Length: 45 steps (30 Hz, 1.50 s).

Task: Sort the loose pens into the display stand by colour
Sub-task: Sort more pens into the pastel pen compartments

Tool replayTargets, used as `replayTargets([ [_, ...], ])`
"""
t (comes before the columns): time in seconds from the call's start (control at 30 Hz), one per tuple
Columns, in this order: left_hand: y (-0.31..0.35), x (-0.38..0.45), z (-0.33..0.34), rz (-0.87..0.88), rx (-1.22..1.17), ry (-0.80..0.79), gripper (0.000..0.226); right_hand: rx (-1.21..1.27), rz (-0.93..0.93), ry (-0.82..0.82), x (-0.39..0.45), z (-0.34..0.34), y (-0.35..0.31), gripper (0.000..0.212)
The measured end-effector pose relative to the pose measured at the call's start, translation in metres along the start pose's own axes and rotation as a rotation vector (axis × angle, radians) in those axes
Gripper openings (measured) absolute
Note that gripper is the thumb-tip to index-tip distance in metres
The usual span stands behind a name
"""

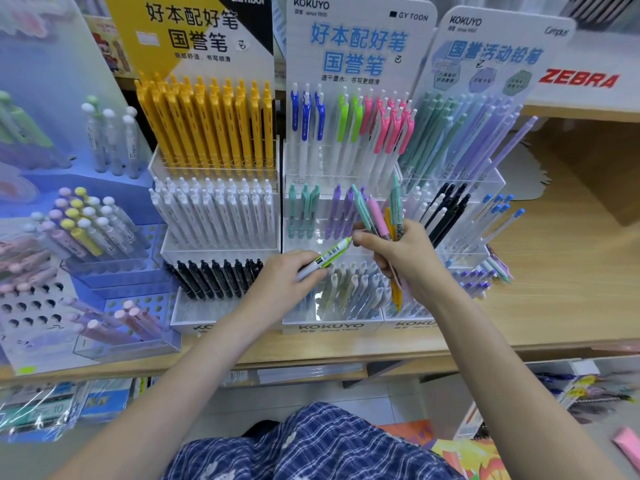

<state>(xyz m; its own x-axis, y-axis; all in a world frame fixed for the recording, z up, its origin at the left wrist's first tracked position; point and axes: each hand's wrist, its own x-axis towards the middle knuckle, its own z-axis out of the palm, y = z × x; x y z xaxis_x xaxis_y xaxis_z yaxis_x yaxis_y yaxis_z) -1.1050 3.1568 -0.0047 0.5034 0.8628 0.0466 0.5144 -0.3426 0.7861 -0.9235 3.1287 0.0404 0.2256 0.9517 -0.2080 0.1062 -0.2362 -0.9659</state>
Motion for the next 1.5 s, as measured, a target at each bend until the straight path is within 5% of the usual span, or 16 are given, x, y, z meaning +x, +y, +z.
replayTargets([
  [0.17,0.006,-0.002,-0.004,0.01,-0.144,-0.161,0.02,0.035,0.039,-0.043,-0.005,-0.002,0.0,0.011],
  [0.37,0.002,0.002,-0.023,-0.086,-0.308,0.003,0.019,0.289,0.004,0.202,-0.003,-0.016,-0.005,0.013],
  [0.5,0.012,0.009,-0.032,-0.019,-0.23,-0.035,0.018,0.256,-0.076,0.167,-0.002,-0.009,-0.027,0.016],
  [0.63,0.023,0.029,-0.049,0.149,0.182,0.146,0.03,0.16,-0.275,0.305,0.013,-0.011,-0.076,0.017],
  [0.8,0.02,0.068,-0.063,0.133,0.523,0.145,0.05,-0.256,-0.647,0.504,0.042,-0.016,-0.121,0.029],
  [0.93,0.011,0.074,-0.063,0.122,0.592,0.066,0.054,-0.544,-0.803,0.442,0.058,-0.008,-0.122,0.03],
  [1.2,0.01,0.077,-0.069,0.171,0.619,0.092,0.059,-0.704,-0.751,0.352,0.067,-0.007,-0.095,0.015],
  [1.4,0.011,0.08,-0.068,0.179,0.605,0.129,0.055,-1.199,-0.637,0.217,0.091,-0.007,-0.127,0.017],
  [1.5,0.009,0.081,-0.068,0.174,0.594,0.129,0.055,-1.257,-0.568,0.196,0.098,-0.007,-0.137,0.019],
])
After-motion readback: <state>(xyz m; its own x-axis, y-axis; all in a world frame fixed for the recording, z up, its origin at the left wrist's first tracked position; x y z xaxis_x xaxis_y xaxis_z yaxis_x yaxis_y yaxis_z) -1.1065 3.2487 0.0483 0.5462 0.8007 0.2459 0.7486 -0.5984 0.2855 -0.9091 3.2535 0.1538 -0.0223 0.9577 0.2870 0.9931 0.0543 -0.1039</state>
